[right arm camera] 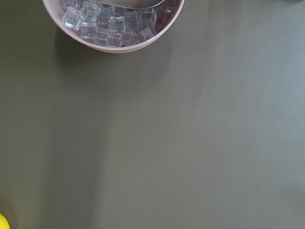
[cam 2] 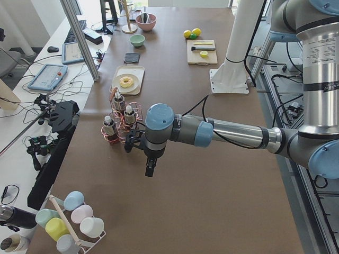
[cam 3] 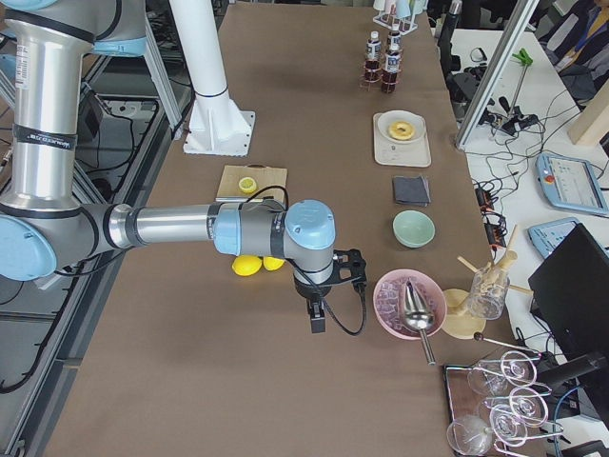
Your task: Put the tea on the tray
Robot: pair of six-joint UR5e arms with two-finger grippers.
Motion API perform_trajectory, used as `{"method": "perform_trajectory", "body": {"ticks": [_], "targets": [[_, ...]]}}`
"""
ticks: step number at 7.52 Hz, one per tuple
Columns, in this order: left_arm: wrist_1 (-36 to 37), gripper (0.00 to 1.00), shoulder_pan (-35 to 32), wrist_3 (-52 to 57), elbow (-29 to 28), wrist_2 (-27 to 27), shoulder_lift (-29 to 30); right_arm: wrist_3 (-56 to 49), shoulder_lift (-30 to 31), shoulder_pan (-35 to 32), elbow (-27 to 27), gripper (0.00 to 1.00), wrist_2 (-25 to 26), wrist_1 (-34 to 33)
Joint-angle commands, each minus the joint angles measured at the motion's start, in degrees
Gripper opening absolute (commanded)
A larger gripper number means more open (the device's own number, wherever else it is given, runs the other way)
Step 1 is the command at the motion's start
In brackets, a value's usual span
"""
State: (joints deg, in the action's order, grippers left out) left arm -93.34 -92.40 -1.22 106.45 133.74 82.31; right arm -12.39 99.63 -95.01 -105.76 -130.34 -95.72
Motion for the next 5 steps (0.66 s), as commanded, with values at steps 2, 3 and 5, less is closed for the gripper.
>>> {"method": "perform_trajectory", "body": {"ticks": [2,3,5], "targets": [[0.0,0.98,1.1,0.1,1.5,-0.1,-0.4,0.1,0.1,0.8,0.0,1.0,-0.5,0.2],[-0.1,0.98,1.1,0.4,1.5,-0.1,-0.3,0.1,0.1,0.9,0.0,1.0,-0.5,0.2],[-0.1,0.98,1.1,0.0,1.7,-0.1,-0.3,0.1,0.1,1.1,0.0,1.0,-0.5,0.3]]}}
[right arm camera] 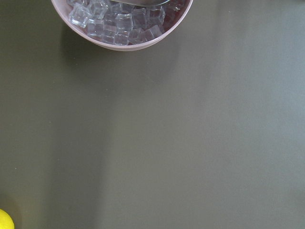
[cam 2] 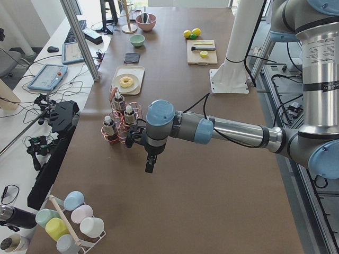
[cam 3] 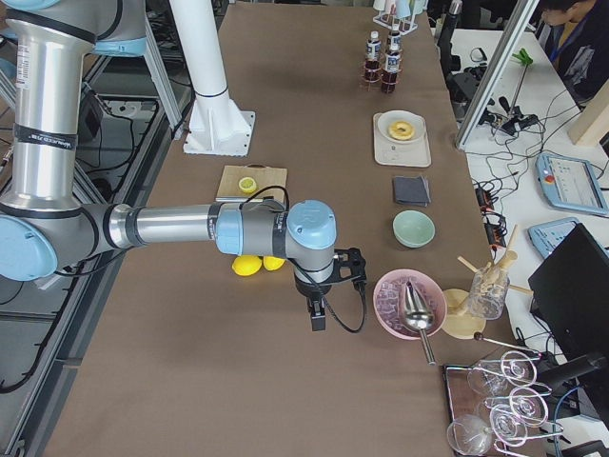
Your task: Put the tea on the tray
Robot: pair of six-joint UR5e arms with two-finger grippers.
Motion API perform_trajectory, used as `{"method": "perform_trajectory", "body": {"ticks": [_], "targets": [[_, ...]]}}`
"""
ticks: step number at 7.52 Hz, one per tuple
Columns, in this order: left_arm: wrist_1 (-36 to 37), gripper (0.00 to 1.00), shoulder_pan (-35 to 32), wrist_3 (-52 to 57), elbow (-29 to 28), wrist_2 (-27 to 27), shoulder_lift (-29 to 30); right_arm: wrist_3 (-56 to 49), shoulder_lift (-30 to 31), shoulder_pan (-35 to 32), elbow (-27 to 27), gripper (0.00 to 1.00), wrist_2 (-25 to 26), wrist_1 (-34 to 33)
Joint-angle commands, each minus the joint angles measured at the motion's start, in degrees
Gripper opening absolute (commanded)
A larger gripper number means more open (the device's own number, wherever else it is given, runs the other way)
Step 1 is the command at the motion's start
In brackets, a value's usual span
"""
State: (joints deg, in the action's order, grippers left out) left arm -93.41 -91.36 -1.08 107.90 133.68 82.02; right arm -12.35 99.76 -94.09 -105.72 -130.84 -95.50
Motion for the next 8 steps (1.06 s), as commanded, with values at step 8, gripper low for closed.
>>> {"method": "perform_trajectory", "body": {"ticks": [8], "targets": [[-1.3,0.97,2.7,-2.2,2.9,3.8,4.0,0.0,0.0,0.7,0.2,1.0,0.3,0.1]]}}
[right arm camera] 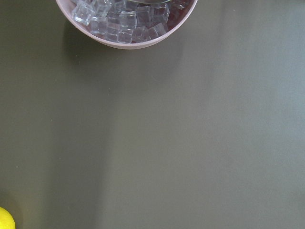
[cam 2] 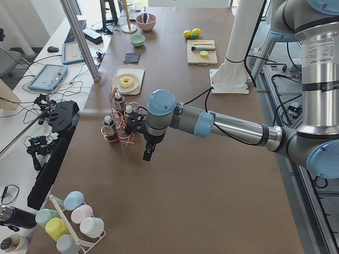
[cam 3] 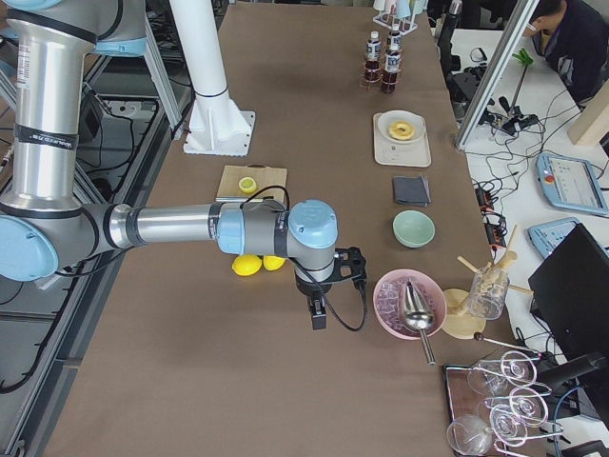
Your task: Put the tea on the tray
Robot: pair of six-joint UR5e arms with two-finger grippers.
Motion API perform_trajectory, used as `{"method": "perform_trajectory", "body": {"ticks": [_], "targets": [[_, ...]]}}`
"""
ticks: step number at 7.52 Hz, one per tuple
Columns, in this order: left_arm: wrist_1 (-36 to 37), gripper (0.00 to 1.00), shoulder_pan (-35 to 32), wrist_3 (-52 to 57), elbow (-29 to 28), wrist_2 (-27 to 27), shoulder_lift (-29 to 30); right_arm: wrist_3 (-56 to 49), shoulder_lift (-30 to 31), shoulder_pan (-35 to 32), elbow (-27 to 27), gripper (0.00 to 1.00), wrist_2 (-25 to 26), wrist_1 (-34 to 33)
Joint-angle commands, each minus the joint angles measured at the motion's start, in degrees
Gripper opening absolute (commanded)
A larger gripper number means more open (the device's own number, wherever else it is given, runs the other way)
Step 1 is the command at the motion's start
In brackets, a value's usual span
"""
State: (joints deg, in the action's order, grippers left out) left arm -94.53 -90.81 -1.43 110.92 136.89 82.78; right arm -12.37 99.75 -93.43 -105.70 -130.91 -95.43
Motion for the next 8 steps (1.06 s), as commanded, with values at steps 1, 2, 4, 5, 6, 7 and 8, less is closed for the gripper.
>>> {"method": "perform_trajectory", "body": {"ticks": [1,2,4,5,6,7,8], "targets": [[-0.6,0.97,4.1,-4.7,0.0,0.3,4.9,0.0,-0.2,0.0,0.1,1.0,0.1,0.1],[-1.6,0.97,5.0,-9.8,0.4,0.3,7.2,0.1,-0.4,0.1,0.2,1.0,-0.2,-0.4],[-3.4,0.98,10.0,-19.1,0.5,-0.1,14.6,0.0,-0.7,0.9,0.2,1.0,0.3,-0.1],[-3.4,0.98,13.1,-21.0,0.7,-5.1,17.6,-0.1,-0.8,1.5,0.5,1.0,0.5,0.0],[-3.4,0.98,16.7,-26.4,-0.2,-7.7,19.3,-0.1,-1.0,1.8,0.5,1.0,0.2,0.2],[-3.6,0.97,20.4,-28.0,-1.1,-11.2,21.1,-0.1,-1.1,1.9,0.9,1.0,0.1,0.2],[-3.9,0.97,23.1,-28.1,-2.4,-13.6,21.7,-0.2,-1.8,2.5,2.5,1.0,0.1,0.2]]}}
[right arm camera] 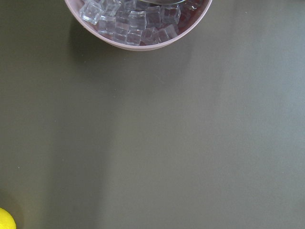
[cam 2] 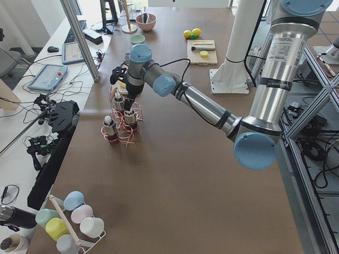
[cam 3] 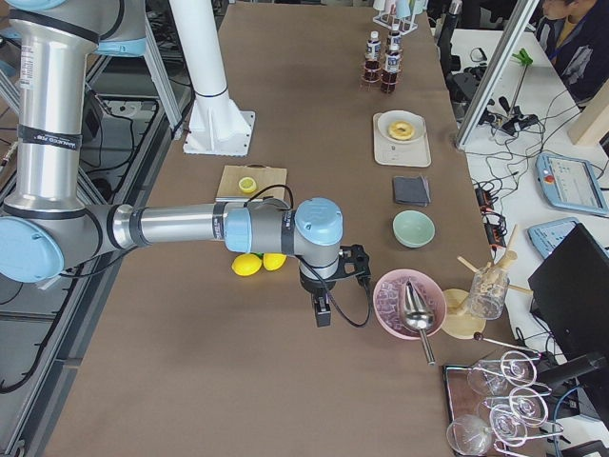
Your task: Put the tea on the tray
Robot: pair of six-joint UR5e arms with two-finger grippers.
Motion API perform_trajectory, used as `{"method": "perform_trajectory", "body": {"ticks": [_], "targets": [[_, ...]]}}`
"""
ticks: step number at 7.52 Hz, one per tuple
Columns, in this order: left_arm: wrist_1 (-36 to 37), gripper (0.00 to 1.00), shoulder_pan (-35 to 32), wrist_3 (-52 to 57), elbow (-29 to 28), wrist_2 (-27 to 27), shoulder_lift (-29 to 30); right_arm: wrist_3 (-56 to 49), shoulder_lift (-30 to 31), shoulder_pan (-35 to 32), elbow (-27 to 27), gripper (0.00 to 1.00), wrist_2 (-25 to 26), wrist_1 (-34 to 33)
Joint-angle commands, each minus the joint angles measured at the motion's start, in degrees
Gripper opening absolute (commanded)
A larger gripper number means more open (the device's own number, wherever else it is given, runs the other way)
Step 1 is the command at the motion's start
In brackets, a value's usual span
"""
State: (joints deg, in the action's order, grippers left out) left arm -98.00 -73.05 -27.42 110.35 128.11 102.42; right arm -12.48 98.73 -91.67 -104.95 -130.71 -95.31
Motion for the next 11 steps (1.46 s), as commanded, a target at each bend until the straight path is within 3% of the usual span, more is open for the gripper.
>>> {"method": "perform_trajectory", "body": {"ticks": [1,5,8,9,11], "targets": [[-3.3,0.97,7.3,-4.9,-4.8,-5.3,3.6,-0.3,-1.5,0.7,2.5,1.0,-0.2,0.1],[-16.6,0.91,9.4,-7.3,-14.4,-8.0,4.3,-0.2,-1.5,1.0,2.6,1.0,-2.0,0.0],[-16.6,0.59,9.5,-8.1,-13.4,-7.9,4.0,-0.2,-1.4,1.0,2.7,1.0,-2.0,0.0],[-16.4,0.4,9.4,-8.1,-12.8,-7.8,3.7,0.0,-1.4,1.0,2.7,1.0,-2.0,0.0],[-16.3,0.17,9.5,-8.1,-12.7,-7.9,3.7,0.0,-1.4,1.0,2.8,1.0,-2.3,0.0]]}}
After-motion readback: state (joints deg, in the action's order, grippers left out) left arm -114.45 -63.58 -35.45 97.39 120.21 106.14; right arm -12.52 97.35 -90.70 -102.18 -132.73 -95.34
